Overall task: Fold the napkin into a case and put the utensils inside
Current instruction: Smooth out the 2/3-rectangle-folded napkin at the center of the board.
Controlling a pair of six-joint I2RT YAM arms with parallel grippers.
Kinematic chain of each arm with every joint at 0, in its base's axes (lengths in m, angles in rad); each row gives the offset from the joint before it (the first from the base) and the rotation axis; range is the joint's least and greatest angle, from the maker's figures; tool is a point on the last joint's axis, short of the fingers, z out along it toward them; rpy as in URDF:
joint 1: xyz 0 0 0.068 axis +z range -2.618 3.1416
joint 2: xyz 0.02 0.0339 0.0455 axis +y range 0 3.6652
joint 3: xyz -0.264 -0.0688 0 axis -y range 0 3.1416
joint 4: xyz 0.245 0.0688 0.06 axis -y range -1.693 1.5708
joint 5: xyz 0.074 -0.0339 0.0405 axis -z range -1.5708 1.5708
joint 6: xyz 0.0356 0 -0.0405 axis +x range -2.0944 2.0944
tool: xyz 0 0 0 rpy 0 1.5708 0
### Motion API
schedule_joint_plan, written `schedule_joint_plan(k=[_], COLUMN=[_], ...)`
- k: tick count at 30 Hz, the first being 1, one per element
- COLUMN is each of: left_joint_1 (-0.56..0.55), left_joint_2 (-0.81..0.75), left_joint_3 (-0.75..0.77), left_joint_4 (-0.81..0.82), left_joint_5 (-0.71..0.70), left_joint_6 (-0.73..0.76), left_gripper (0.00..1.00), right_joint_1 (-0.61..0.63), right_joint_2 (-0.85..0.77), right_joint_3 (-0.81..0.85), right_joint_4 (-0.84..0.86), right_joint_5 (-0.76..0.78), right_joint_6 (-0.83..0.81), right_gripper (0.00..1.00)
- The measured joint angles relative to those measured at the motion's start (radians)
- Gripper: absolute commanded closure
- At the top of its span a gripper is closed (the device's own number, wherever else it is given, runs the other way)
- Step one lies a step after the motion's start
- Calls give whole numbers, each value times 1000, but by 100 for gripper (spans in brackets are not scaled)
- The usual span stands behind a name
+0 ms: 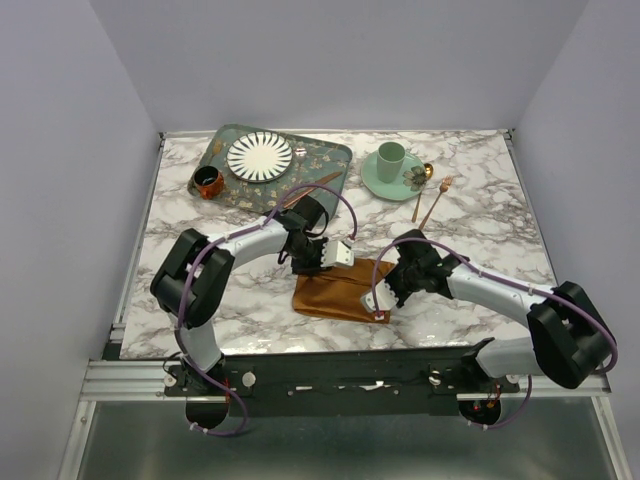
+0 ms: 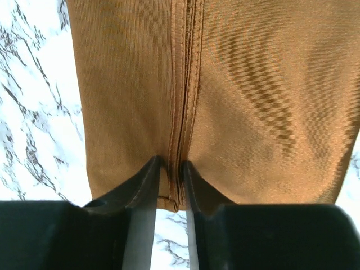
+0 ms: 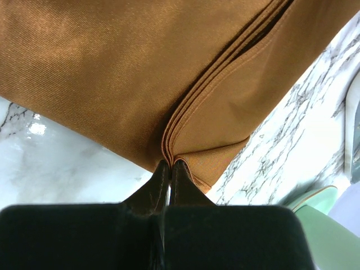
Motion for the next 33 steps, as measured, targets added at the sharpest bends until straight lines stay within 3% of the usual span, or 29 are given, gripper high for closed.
schedule_joint_plan(k=[3, 11, 18, 24, 29, 33], left_joint_1=[0, 0, 0, 0, 0, 0], left_joint_2=[-10, -21, -21, -19, -8, -8], left_joint_3=[0, 2, 5, 5, 5, 5], left_joint_4=[-13, -34, -37, -31, -26, -26], left_joint_5=[0, 0, 0, -7, -14, -14], left_joint_6=[-1, -2, 1, 1, 2, 4], left_gripper=[65, 87, 75, 75, 93, 100], right_joint_1=[0, 0, 0, 0, 0, 0], right_joint_2=[-4, -4, -7, -8, -8, -8], right_joint_3=[3, 4, 7, 7, 7, 7], right_joint_4=[0, -1, -10, -17, -18, -19], right_joint_5=[0, 0, -3, -4, -5, -5], right_joint_6=[2, 3, 3, 3, 3, 3], right_gripper=[99, 99, 99, 99, 99, 99])
